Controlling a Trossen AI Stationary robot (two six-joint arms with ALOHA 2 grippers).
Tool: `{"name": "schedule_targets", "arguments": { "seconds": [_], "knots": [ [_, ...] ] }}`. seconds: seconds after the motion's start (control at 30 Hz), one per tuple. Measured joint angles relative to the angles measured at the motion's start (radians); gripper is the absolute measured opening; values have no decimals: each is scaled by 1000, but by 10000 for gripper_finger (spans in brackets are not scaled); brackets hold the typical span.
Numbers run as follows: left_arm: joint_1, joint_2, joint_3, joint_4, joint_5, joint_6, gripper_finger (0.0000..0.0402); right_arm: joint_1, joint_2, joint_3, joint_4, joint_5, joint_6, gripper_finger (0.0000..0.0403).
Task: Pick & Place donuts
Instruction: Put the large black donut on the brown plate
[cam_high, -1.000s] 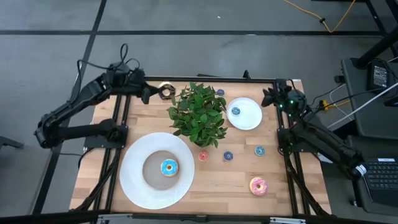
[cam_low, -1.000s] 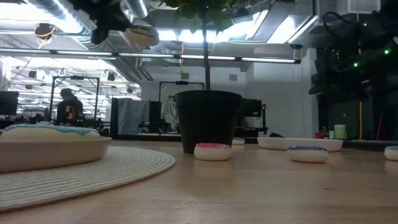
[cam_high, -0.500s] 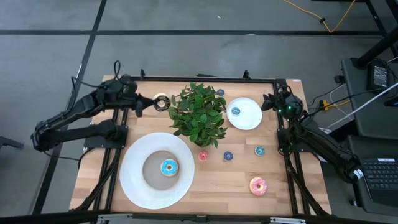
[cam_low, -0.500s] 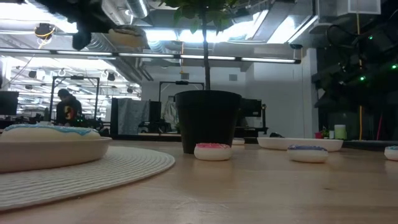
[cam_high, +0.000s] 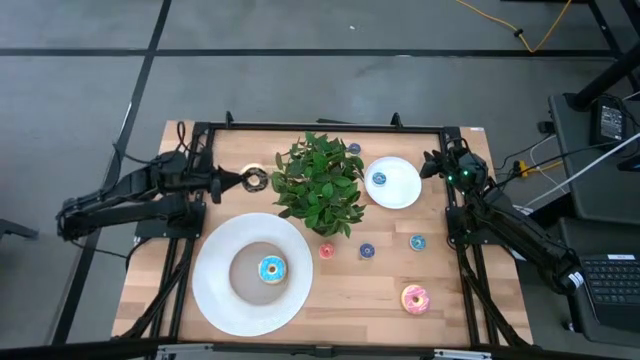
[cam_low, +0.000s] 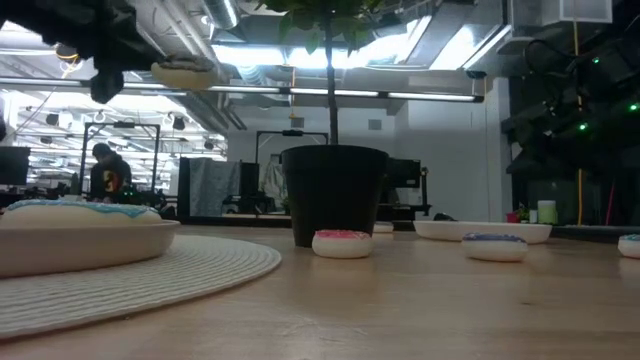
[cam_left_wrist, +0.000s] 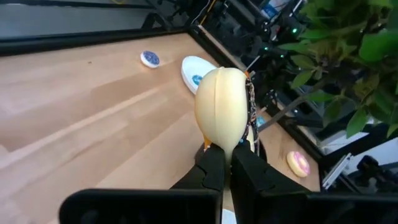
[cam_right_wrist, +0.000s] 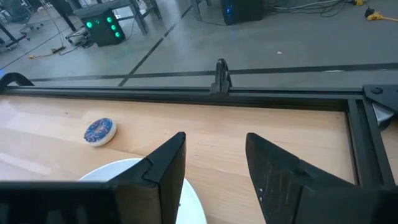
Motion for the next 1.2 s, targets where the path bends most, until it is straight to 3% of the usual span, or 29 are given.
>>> {"name": "schedule_targets", "arguments": {
  "seconds": [0.5, 0.77, 0.93, 1.2],
  "knots": [
    [-108, -103, -264, 223, -11, -174, 3, 0, 0, 1, 0, 0, -2, 168],
    [-186, -105, -284, 199, -53, -324, 3, 0, 0, 1, 0, 0, -2, 168],
    [-265, -105, -284, 86, -51, -420, 3, 0, 0, 1, 0, 0, -2, 168],
    [-394, -104, -284, 2, -11, -438, 3, 0, 0, 1, 0, 0, -2, 168]
  ]
}}
